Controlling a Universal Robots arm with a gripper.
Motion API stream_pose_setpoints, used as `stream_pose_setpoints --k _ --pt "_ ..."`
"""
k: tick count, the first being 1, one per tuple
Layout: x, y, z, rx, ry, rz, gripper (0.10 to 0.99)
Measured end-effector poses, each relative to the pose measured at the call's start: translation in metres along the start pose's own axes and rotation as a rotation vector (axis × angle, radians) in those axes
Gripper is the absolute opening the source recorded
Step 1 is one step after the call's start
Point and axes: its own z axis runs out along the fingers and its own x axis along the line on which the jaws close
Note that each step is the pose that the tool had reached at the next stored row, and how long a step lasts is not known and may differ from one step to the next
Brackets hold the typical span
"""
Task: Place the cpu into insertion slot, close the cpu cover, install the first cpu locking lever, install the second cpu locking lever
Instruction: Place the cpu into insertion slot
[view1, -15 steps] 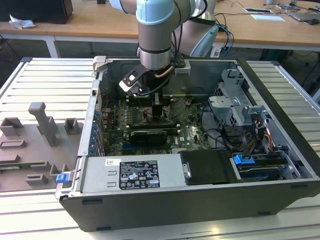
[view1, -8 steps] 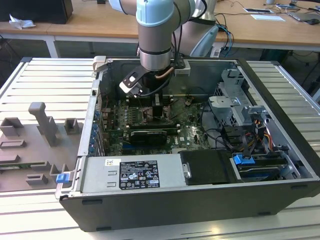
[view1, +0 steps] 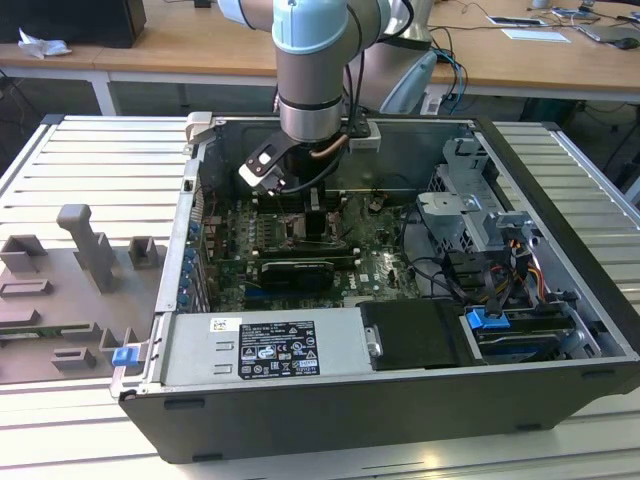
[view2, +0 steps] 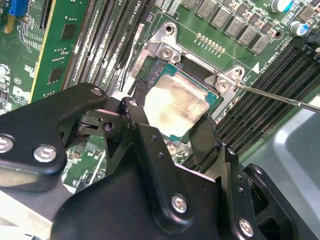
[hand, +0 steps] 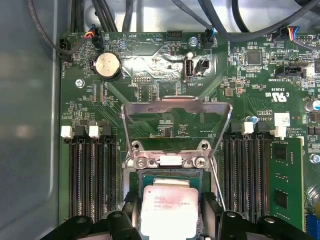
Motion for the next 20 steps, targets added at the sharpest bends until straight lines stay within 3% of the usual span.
stream_pose_setpoints --k 6,7,15,20 --pt "0.0 0.0001 -0.0011 0.0 -0.0001 0.0 0.604" --pt "0.0 0.0001 -0.0012 0.0 0.0002 -0.003 0.533" --pt "0.0 0.0005 -0.0019 -0.001 0.0039 -0.059 0.533" --pt "0.0 0.0006 -0.0018 -0.001 0.0036 -0.067 0.533"
